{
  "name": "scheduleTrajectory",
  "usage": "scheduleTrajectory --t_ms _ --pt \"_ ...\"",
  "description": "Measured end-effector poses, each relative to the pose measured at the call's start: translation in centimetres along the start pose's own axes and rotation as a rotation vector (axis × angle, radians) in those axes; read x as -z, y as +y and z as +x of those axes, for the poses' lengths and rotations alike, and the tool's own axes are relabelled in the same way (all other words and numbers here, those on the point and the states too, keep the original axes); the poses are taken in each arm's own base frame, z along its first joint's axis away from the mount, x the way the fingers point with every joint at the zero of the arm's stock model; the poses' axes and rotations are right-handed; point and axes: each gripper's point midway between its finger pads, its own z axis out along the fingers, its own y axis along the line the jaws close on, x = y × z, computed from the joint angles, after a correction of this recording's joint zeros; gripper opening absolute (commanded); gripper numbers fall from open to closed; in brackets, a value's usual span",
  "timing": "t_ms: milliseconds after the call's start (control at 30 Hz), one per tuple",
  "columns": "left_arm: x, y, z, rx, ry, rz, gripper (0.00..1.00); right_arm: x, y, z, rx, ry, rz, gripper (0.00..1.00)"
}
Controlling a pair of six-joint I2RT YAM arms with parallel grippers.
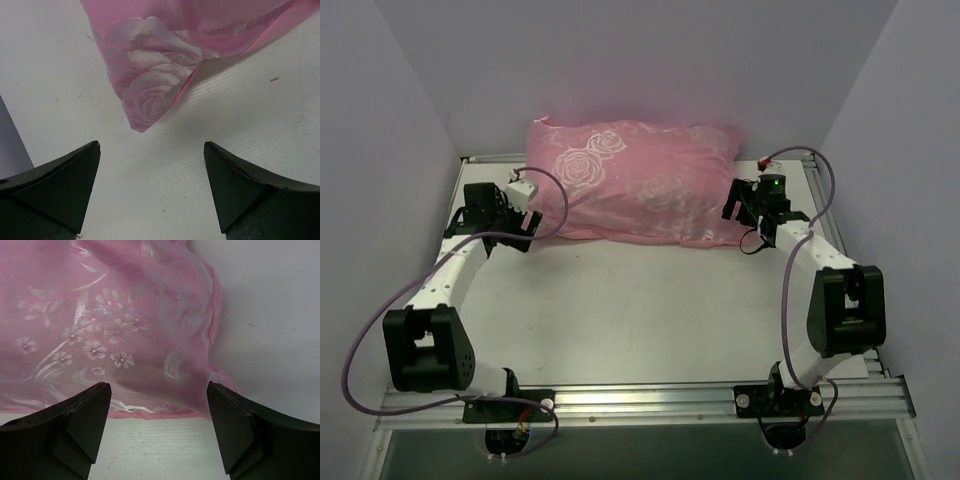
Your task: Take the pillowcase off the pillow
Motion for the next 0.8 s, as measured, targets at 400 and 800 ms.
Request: scheduleTrajectory --t_ms 400,800 --pt "-8.5 1.9 2.8 -0.038 0.151 -0.014 0.56 -5.9 -2.1 5.9 0.087 0.242 0.037 0.39" --pt "-3.7 0.3 -1.1 0.02 -0.033 0.017 0.02 1.7 0.2 1.7 0.086 0.133 -0.036 0.0"
